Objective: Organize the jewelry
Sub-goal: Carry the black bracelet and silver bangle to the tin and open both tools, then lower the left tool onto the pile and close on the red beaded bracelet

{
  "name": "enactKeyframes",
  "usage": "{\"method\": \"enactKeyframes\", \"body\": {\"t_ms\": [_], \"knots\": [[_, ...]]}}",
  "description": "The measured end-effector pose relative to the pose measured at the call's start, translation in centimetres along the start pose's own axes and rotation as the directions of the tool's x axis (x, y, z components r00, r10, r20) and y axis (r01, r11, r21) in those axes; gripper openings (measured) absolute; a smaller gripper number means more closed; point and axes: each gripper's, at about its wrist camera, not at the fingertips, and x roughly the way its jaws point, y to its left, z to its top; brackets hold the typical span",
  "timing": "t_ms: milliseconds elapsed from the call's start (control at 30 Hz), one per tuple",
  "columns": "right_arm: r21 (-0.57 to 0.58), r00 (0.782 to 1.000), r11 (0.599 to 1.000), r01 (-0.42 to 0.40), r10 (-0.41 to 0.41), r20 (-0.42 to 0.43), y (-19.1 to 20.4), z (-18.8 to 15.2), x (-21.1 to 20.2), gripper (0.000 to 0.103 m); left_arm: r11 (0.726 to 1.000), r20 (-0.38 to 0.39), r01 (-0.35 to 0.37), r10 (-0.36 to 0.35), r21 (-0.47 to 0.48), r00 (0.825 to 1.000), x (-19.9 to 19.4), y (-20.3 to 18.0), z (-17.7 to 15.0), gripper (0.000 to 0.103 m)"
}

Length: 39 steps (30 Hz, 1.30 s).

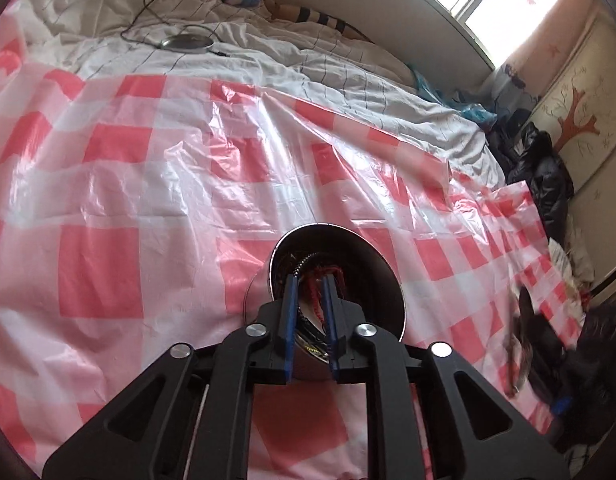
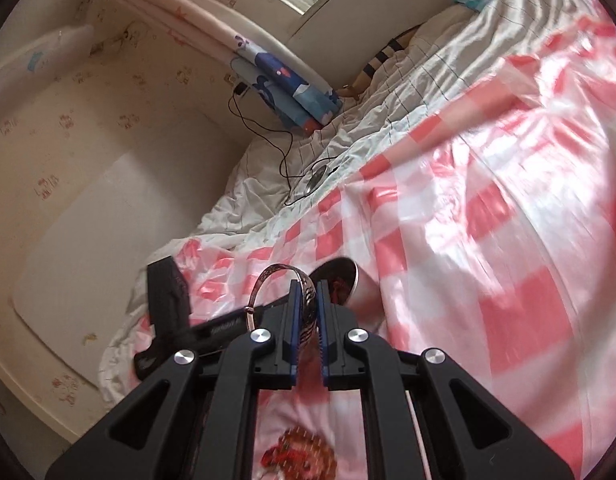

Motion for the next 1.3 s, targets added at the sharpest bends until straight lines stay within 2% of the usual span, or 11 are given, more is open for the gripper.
{"method": "enactKeyframes", "body": {"t_ms": [167, 233, 267, 300, 367, 533, 700, 900, 1100, 1200, 1300], "knots": [[-0.103, 0.994, 0.991, 0.082, -0.088, -0.062, 0.9, 0.8, 5.6, 0.009, 0.999, 0.098, -0.045, 0.046, -0.009, 0.994, -3.7, 1.2, -0.2, 0.051], [-0.149, 0.986, 0.982, 0.114, -0.130, -0.102, 1.1, 0.5, 7.7, 0.010, 0.999, 0.116, -0.044, 0.047, -0.032, 0.992, -5.3, 2.5, -1.2, 0.051], [-0.171, 0.981, 0.976, 0.135, -0.156, -0.118, 1.2, 0.5, 8.4, 0.018, 0.998, 0.114, -0.039, 0.045, -0.052, 0.992, -6.0, 3.4, -2.0, 0.052], [-0.190, 0.974, 0.969, 0.158, -0.185, -0.128, 1.3, 0.4, 9.0, 0.045, 0.996, 0.107, -0.034, 0.042, -0.076, 0.993, -6.7, 4.3, -3.1, 0.052], [-0.208, 0.973, 0.960, 0.190, -0.212, -0.088, 1.6, 0.3, 8.6, 0.062, 0.994, 0.093, -0.021, 0.031, -0.108, 0.995, -7.8, 5.3, -4.8, 0.054], [-0.231, 0.985, 0.959, 0.163, -0.170, -0.011, 3.3, -1.9, 2.4, 0.072, 0.980, 0.016, 0.026, -0.024, -0.196, 1.000, -9.2, 7.3, -10.8, 0.057], [-0.225, 0.982, 0.961, 0.163, -0.180, -0.056, 2.7, -7.5, -3.4, 0.083, 0.979, -0.025, 0.043, -0.049, -0.201, 0.998, -10.4, 6.5, -14.8, 0.059], [-0.119, 0.978, 0.985, 0.123, -0.141, -0.156, -0.5, -12.0, -4.0, 0.086, 0.987, -0.044, 0.047, -0.055, -0.151, 0.998, -11.0, 4.0, -15.5, 0.067], [-0.130, 0.977, 0.984, 0.120, -0.140, -0.158, -0.3, -12.5, -4.0, 0.089, 1.000, -0.093, -0.024, 0.024, -0.001, 0.995, -7.7, 1.8, -14.2, 0.067], [-0.115, 0.981, 0.989, 0.095, -0.113, -0.156, -0.5, -12.5, -4.2, 0.090, 0.997, -0.081, -0.004, 0.010, 0.075, 0.997, -7.3, 1.4, -14.1, 0.066], [-0.119, 0.982, 0.989, 0.087, -0.105, -0.158, -0.5, -12.5, -4.1, 0.093, 0.995, -0.073, -0.004, 0.012, 0.103, 0.997, -7.5, 1.8, -14.6, 0.032]]}}
